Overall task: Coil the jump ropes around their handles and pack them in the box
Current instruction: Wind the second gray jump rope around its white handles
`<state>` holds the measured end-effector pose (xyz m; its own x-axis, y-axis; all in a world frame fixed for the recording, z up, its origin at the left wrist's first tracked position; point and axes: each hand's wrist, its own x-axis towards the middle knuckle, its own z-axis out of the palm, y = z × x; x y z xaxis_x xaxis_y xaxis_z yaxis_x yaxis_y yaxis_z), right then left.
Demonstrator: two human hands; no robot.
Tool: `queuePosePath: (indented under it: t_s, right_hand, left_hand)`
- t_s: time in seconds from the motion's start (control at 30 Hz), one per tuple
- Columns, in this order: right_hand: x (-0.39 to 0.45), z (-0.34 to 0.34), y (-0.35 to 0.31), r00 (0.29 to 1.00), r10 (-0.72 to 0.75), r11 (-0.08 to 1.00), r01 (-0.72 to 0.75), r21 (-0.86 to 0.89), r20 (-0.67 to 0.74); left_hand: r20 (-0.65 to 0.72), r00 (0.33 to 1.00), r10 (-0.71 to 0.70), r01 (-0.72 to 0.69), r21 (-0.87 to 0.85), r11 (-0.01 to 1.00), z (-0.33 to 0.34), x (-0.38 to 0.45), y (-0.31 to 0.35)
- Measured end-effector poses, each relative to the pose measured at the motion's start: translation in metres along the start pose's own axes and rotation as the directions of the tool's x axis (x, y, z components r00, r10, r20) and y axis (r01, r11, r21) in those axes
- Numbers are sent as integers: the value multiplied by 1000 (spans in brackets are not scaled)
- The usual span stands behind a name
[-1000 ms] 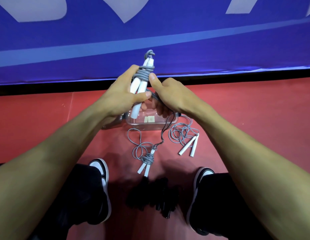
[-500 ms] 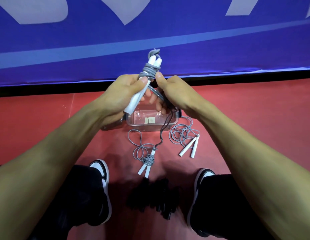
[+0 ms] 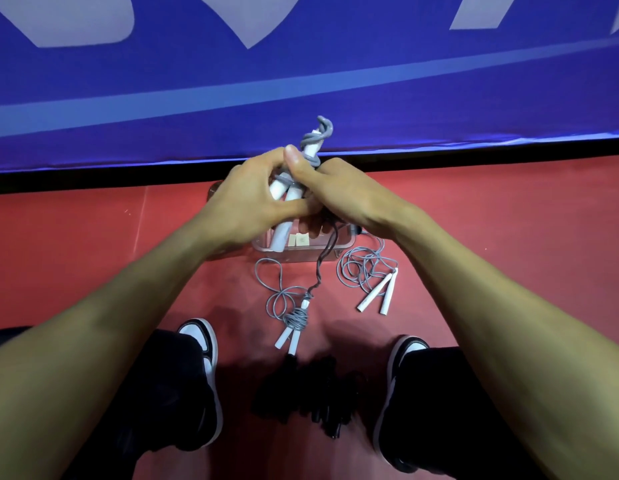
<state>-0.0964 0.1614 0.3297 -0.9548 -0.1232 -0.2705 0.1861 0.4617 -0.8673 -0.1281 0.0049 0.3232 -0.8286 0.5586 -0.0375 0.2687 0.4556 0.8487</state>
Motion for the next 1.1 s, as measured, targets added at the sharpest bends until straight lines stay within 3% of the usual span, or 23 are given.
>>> queuePosePath:
  t_s: [0.17, 0.3, 0.43, 0.57, 0.87, 1.0, 1.1]
  right_hand:
    - [-2, -6, 3, 1000, 28, 990, -27, -136, 1]
    - [-5, -7, 4, 999, 18, 992, -13, -126, 35]
    - [-5, -4, 0, 1000, -5, 992, 8, -123, 20]
    - [-2, 0, -1, 996, -89, 988, 86, -130, -21]
    - [-2, 11, 1, 980, -173, 948, 138, -286, -102]
    - [2, 9, 1, 975, -153, 969, 116, -220, -160]
    - [6, 6, 4, 983, -133, 984, 117, -135, -122]
  left_hand:
    - [45, 999, -6, 9, -56, 998, 2, 0, -2]
    - [11, 998, -62, 63, -177, 982, -5, 2, -4]
    - [-92, 993, -75, 75, -4, 997, -9, 3, -4]
    - [-117, 992, -35, 29, -53, 998, -12, 6, -7]
    - [-33, 999, 44, -43, 14, 999, -2, 4, -10]
    - [55, 998, -6, 19, -250, 968, 3, -1, 7]
    - [90, 995, -53, 86, -413, 907, -1, 2, 8]
